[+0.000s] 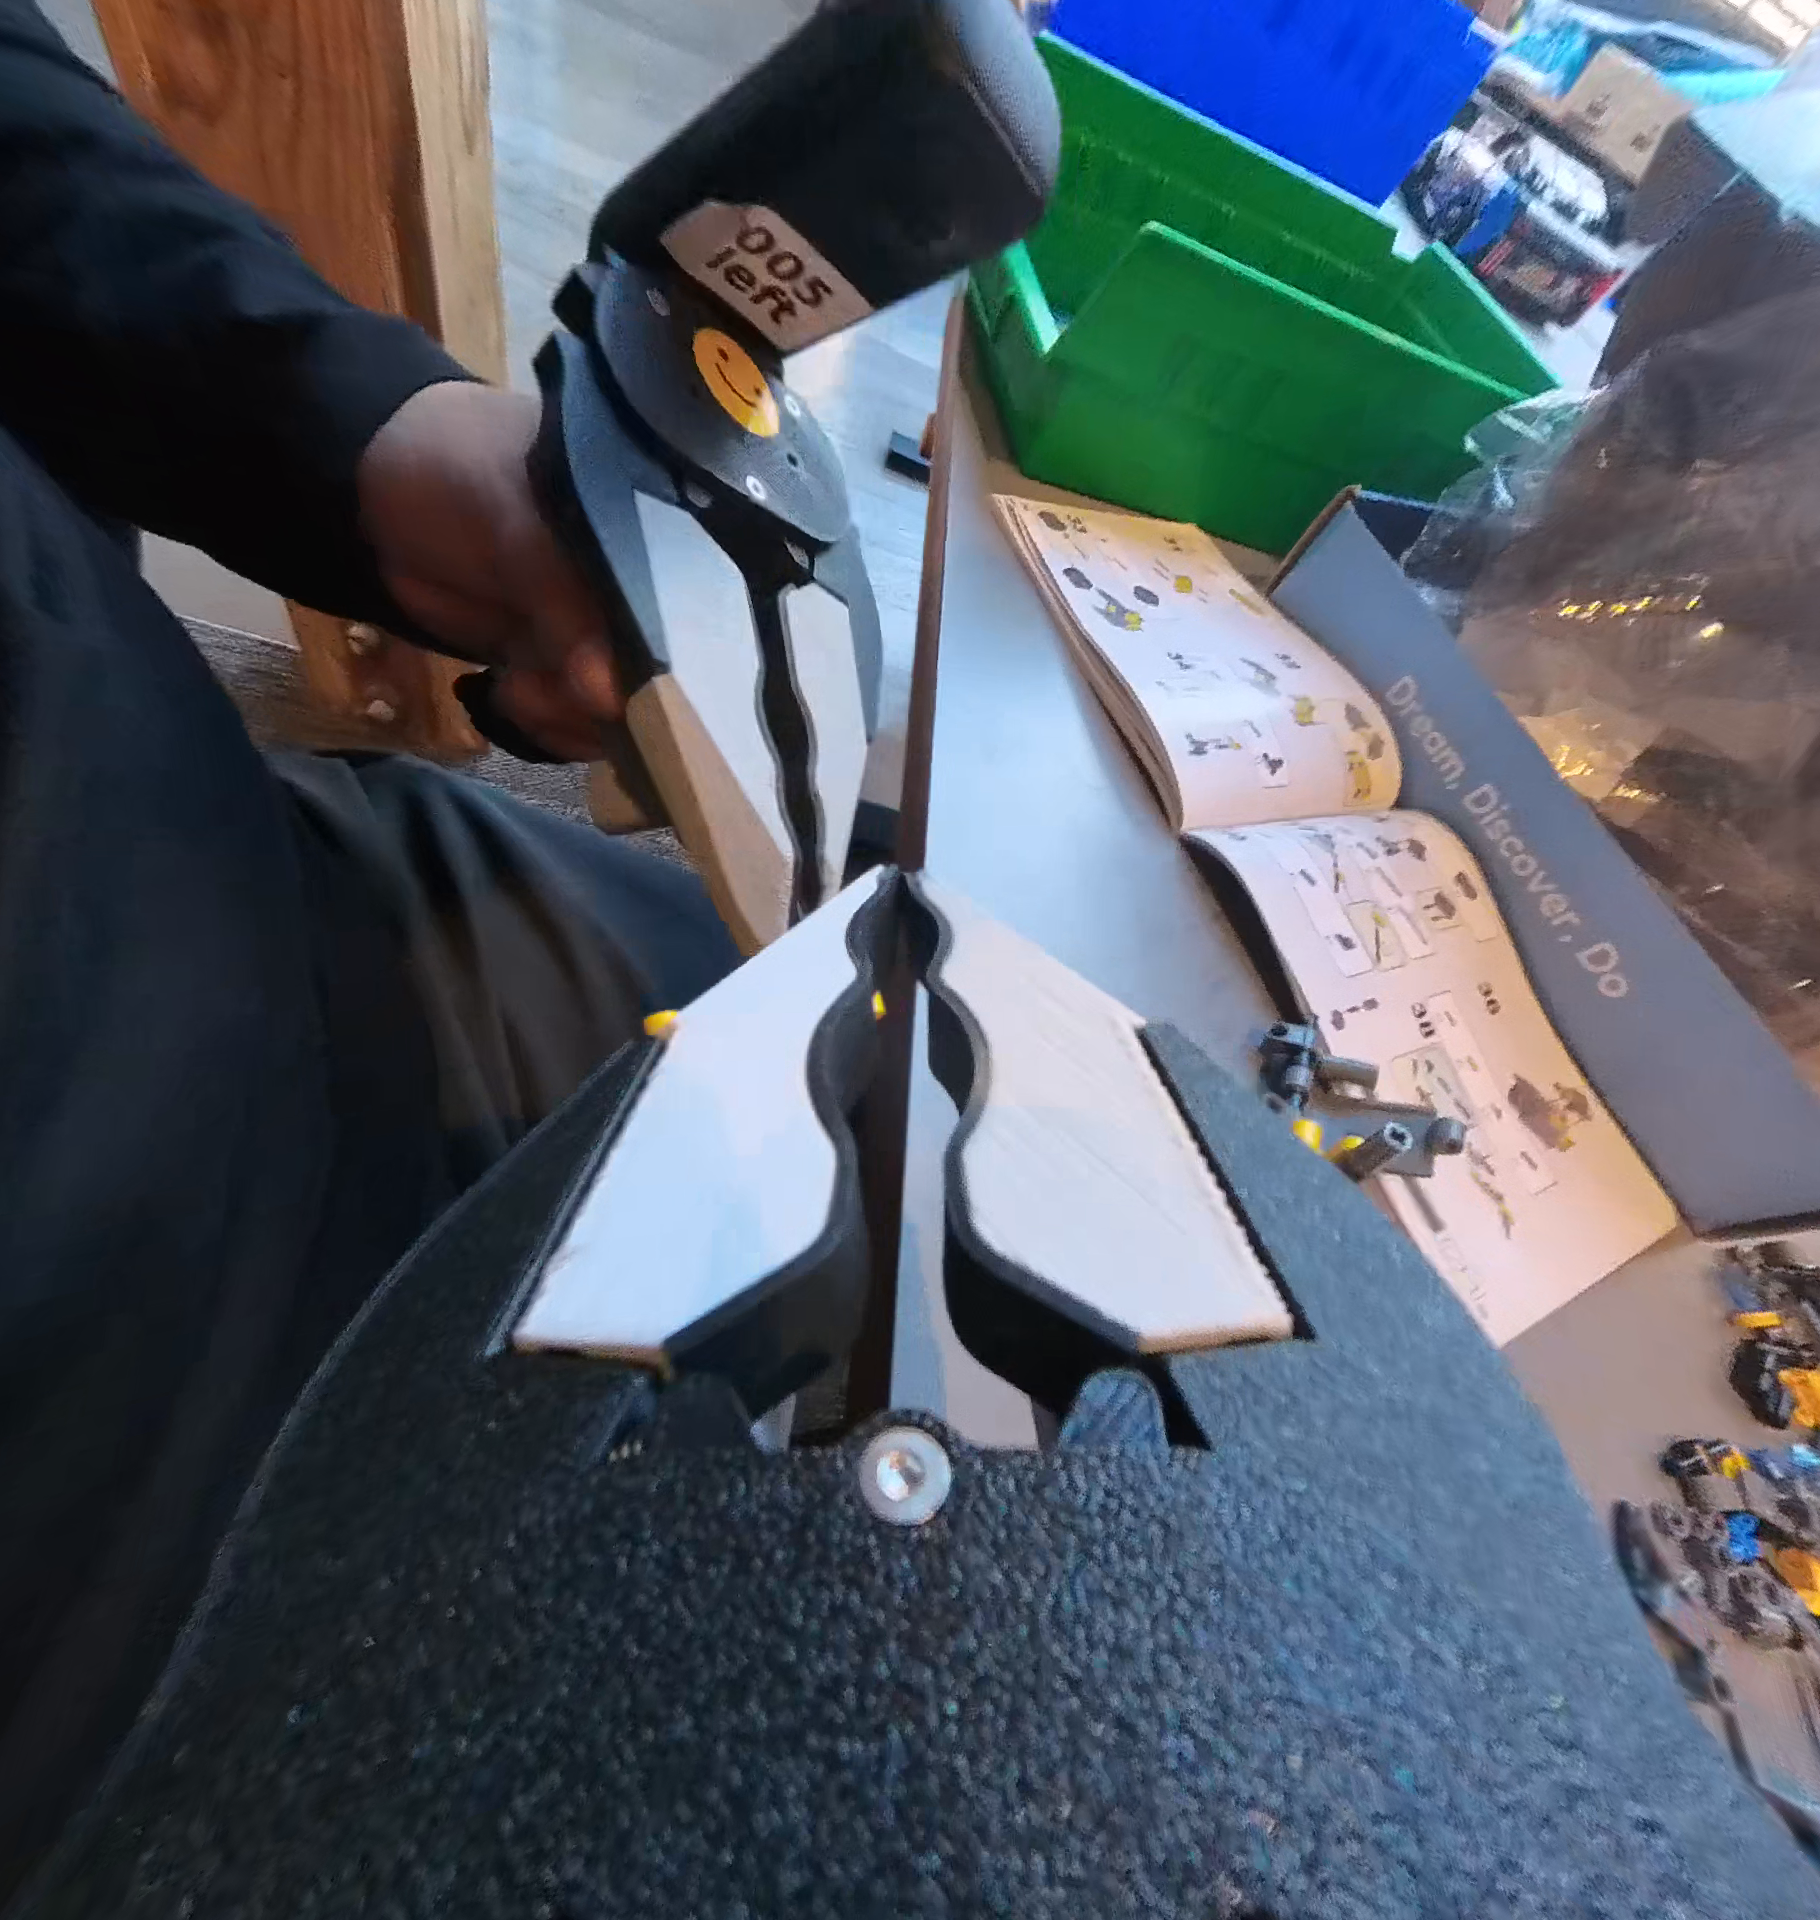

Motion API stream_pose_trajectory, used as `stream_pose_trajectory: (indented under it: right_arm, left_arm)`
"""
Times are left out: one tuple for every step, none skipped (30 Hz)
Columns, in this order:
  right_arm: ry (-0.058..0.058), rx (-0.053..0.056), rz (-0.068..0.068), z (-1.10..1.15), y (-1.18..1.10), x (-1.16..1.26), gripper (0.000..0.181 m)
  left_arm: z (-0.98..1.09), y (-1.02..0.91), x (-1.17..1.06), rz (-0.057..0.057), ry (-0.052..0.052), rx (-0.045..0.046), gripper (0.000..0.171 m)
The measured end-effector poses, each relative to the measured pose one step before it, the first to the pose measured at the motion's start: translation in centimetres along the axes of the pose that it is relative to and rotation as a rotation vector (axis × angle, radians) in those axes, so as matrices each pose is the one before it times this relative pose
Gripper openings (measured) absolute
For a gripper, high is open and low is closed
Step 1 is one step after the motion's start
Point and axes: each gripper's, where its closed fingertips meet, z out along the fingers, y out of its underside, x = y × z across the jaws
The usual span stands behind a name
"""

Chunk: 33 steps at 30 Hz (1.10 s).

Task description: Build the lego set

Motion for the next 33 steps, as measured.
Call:
stream_pose_trajectory:
  right_arm:
    - [-0.0072,-0.0029,0.0087,-0.020,0.135,-0.040,0.005]
    - [-0.0020,0.0066,0.0072,-0.098,-0.070,0.017,0.009]
    - [-0.0080,0.0121,0.0142,-0.131,-0.149,-0.012,0.011]
    - [-0.0146,0.0065,0.0272,-0.064,-0.057,0.008,0.015]
    - [-0.0119,-0.0037,0.0382,-0.008,0.128,0.117,0.021]
    - [-0.0168,-0.0022,0.0389,0.000,0.107,0.055,0.028]
    - [-0.0299,0.0065,0.0277,-0.032,-0.031,-0.232,0.036]
    - [-0.0316,0.0095,0.0080,-0.028,-0.082,-0.414,0.044]
    - [-0.0096,0.0003,-0.0106,0.030,0.022,-0.238,0.047]
    - [0.0067,-0.0139,-0.0248,0.121,0.201,-0.090,0.049]
    - [0.0112,-0.0226,-0.0317,0.214,0.324,-0.094,0.051]
    - [0.0157,-0.0254,-0.0332,0.293,0.333,-0.065,0.051]
    - [0.0226,-0.0242,-0.0336,0.318,0.302,0.010,0.051]
    - [0.0218,-0.0208,-0.0328,0.317,0.230,-0.020,0.051]
    - [0.0203,-0.0167,-0.0279,0.289,0.163,-0.019,0.052]
    - [0.0183,-0.0104,-0.0194,0.191,0.097,0.054,0.052]
    - [0.0111,-0.0012,-0.0043,0.118,0.009,0.092,0.051]
    - [0.0062,0.0075,0.0099,0.013,-0.082,0.148,0.048]
    - [0.0018,0.0123,0.0197,-0.034,-0.117,0.180,0.046]
    - [-0.0060,0.0118,0.0294,-0.045,-0.088,0.124,0.047]
    - [-0.0110,0.0082,0.0375,-0.029,-0.025,0.101,0.047]
    - [-0.0091,0.0083,0.0405,-0.030,-0.038,0.144,0.050]
    - [-0.0107,0.0169,0.0398,-0.069,-0.160,0.125,0.051]
    - [-0.0171,0.0292,0.0423,-0.160,-0.368,0.040,0.050]
    - [-0.0248,0.0382,0.0452,-0.278,-0.537,-0.026,0.050]
    - [-0.0282,0.0409,0.0452,-0.379,-0.605,-0.003,0.050]
    - [-0.0283,0.0335,0.0467,-0.412,-0.455,0.077,0.048]
    - [-0.0298,0.0183,0.0529,-0.373,-0.206,0.111,0.042]
    - [-0.0314,0.0019,0.0626,-0.295,0.068,0.110,0.038]
    - [-0.0187,-0.0082,0.0697,-0.187,0.201,0.251,0.038]
    - [-0.0145,-0.0105,0.0686,-0.093,0.240,0.229,0.038]
    - [-0.0345,-0.0086,0.0592,-0.020,0.222,-0.193,0.038]
    - [-0.0455,0.0009,0.0478,0.013,0.066,-0.492,0.038]
  left_arm:
    - [0.158,0.146,0.089,0.0055,-0.0015,-0.00785,0.003]
    - [0.036,0.039,-0.075,-0.0128,0.0008,0.00106,0.003]
    - [-0.123,-0.091,-0.203,-0.0188,0.0006,0.00855,0.003]
    - [-0.237,-0.265,-0.298,-0.0176,-0.0032,0.01688,0.003]
    - [-0.300,-0.362,-0.287,-0.0159,-0.0035,0.02269,0.003]
    - [-0.279,-0.360,-0.196,-0.0166,0.0012,0.02271,0.003]
    - [-0.231,-0.318,-0.090,-0.0184,0.0067,0.02068,0.003]
    - [-0.162,-0.233,-0.044,-0.0201,0.0083,0.01687,0.003]
    - [-0.099,-0.129,0.009,-0.0197,0.0111,0.01127,0.003]
    - [-0.070,-0.096,0.047,-0.0186,0.0113,0.00900,0.003]
    - [-0.068,-0.141,0.043,-0.0150,0.0102,0.01102,0.003]
    - [-0.053,-0.109,0.065,-0.0135,0.0106,0.00859,0.002]
    - [-0.031,-0.070,0.046,-0.0137,0.0102,0.00611,0.002]
    - [-0.015,-0.043,0.026,-0.0131,0.0085,0.00505,0.002]
    - [-0.031,0.003,-0.095,-0.0112,-0.0001,0.00130,0.002]
    - [-0.082,-0.015,-0.115,-0.0049,-0.0028,0.00193,0.003]
    - [-0.080,-0.057,-0.059,-0.0041,-0.0002,0.00263,0.003]
    - [-0.045,-0.044,0.013,0.0001,0.0011,0.00263,0.002]
    - [-0.011,-0.027,0.048,0.0021,0.0012,0.00200,0.003]
    - [-0.006,-0.071,0.045,0.0039,-0.0001,0.00406,0.002]
    - [-0.028,-0.102,0.024,0.0041,-0.0007,0.00576,0.003]
    - [-0.030,-0.104,-0.005,0.0028,-0.0002,0.00512,0.003]
    - [-0.046,-0.153,0.048,0.0005,0.0036,0.00888,0.003]
    - [-0.057,-0.237,0.092,-0.0010,0.0072,0.01399,0.002]
    - [-0.052,-0.189,0.070,0.0015,0.0051,0.00981,0.002]
    - [-0.033,-0.112,0.037,0.0047,0.0015,0.00538,0.002]
    - [0.005,-0.072,0.097,0.0064,0.0042,0.00256,0.002]
    - [0.033,-0.083,0.251,0.0086,0.0113,0.00353,0.002]
    - [0.052,-0.150,0.422,0.0143,0.0188,0.00687,0.002]
    - [0.089,-0.113,0.498,0.0213,0.0200,0.00281,0.002]
    - [0.132,0.051,0.409,0.0275,0.0129,-0.00902,0.002]
    - [0.149,0.199,0.266,0.0321,0.0018,-0.01823,0.002]
    - [0.159,0.253,0.254,0.0358,-0.0005,-0.02066,0.002]
